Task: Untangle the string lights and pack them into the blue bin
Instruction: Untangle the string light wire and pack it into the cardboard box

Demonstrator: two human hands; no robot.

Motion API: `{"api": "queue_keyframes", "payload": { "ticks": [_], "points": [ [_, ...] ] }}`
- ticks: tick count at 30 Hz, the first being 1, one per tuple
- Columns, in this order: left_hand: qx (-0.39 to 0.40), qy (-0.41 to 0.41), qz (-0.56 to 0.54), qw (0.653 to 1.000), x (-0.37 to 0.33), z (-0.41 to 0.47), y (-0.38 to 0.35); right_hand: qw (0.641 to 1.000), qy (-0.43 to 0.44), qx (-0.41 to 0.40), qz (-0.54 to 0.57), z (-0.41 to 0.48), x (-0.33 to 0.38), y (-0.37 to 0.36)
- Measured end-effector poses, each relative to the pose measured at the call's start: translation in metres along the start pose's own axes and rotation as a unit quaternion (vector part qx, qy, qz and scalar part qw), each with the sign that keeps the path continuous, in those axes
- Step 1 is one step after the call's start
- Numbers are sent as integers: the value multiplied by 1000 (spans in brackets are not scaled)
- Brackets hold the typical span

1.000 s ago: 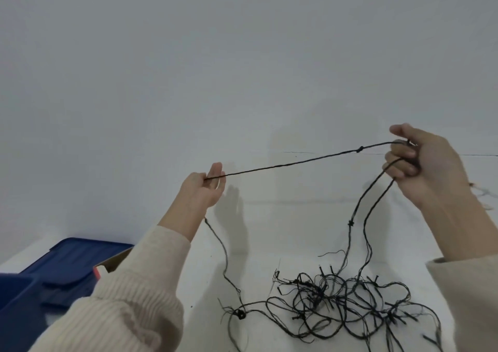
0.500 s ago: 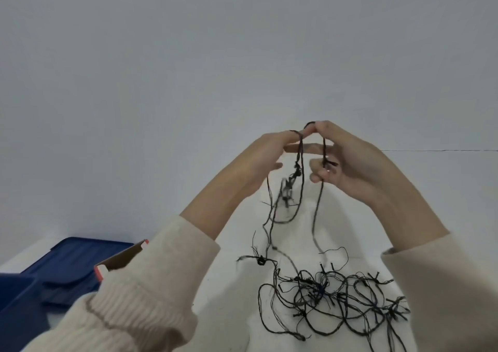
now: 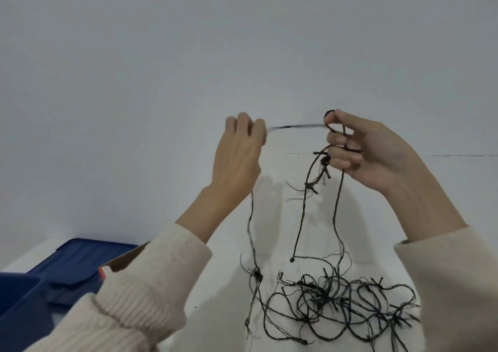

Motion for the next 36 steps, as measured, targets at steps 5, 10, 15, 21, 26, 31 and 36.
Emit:
{"api": "queue_keyframes", "payload": {
  "ticks": [5,10,15,21,26,31,36],
  "points": [
    [183,137,-129,965,40,-24,-40,989,52,-122,60,-1,8,30],
    [337,254,-372,827,46,-32,-50,989,35,-97,-108,-7,6,33],
    [274,154,-369,875,3,1,-17,931,10,-18,-364,-9,-5,3],
    [330,72,-322,884,-27,17,-3,958,20,70,-279,-5,-11,-24],
    [311,103,-369,870,-17,10,-6,960,-59,115,-249,-2,-16,-14],
    [358,108,-434,819,0,-1,-16,989,-32,85,-118,0,-16,-1],
    [481,116,-411,766,20,-31,-40,999,20,-12,-28,-3,-2,16]
  ]
}}
Point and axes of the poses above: each hand's wrist, its own z-axis towards the middle knuckle, its own y-axis out of the back of the hand, x = y × z, the point moved 3 cm from there along z, towards the middle knuckle, and after that the axes turned 7 degrees about x, right-handed, at the moved point
